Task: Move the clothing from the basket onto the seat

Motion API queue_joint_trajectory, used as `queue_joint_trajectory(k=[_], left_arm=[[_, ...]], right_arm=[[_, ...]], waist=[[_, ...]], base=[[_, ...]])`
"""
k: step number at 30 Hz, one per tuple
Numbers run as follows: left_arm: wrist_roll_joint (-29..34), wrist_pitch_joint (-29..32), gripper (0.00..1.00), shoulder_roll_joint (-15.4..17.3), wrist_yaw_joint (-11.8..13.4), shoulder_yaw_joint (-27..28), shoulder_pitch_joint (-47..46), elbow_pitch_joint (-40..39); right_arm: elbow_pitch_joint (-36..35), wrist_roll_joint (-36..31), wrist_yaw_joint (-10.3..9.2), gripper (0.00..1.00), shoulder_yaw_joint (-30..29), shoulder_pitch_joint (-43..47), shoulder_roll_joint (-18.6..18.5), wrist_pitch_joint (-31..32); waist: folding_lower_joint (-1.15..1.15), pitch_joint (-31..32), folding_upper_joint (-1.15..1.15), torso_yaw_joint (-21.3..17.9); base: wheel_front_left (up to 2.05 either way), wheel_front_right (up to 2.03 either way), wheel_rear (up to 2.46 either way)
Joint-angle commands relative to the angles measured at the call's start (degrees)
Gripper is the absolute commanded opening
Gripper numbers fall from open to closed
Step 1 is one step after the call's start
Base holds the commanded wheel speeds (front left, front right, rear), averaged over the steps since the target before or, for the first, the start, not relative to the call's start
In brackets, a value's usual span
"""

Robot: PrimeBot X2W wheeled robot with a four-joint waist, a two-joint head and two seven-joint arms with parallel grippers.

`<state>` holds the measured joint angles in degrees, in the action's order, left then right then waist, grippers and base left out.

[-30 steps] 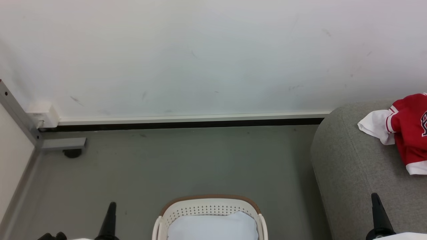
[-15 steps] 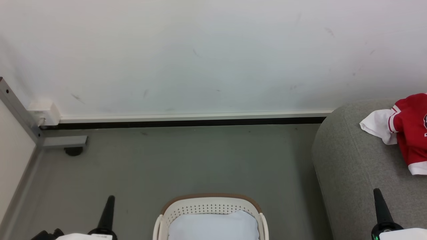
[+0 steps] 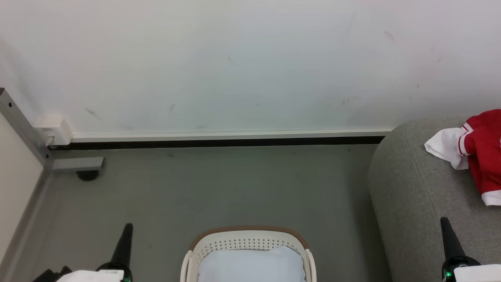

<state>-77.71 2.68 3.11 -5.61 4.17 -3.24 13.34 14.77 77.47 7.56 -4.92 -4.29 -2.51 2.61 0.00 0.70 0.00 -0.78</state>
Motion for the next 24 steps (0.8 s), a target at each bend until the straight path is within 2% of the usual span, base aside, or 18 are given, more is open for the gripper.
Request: queue_joint_trajectory(k=[1,24], left_arm=[[-1.47,0.33,0.00,0.15,-0.50,0.38,-0.93,-0.11],[-10.91,2.90,0.00,-0.08,-1.61,1.96,-2.71,0.51]], right_arm=[[-0.55,1.05,-0.10,0.00,-0.28,-0.88,-0.50,0.35],[-0.81,11.09,-0.13,0.00,-1.34,-1.84,-0.55,3.08]], waist=[[0.00,-0.02,0.00,0.02],[0.00,-0.59,0.00,0.53]], base=[[0.00,0.00,0.00],[0.00,0.00,0.00]])
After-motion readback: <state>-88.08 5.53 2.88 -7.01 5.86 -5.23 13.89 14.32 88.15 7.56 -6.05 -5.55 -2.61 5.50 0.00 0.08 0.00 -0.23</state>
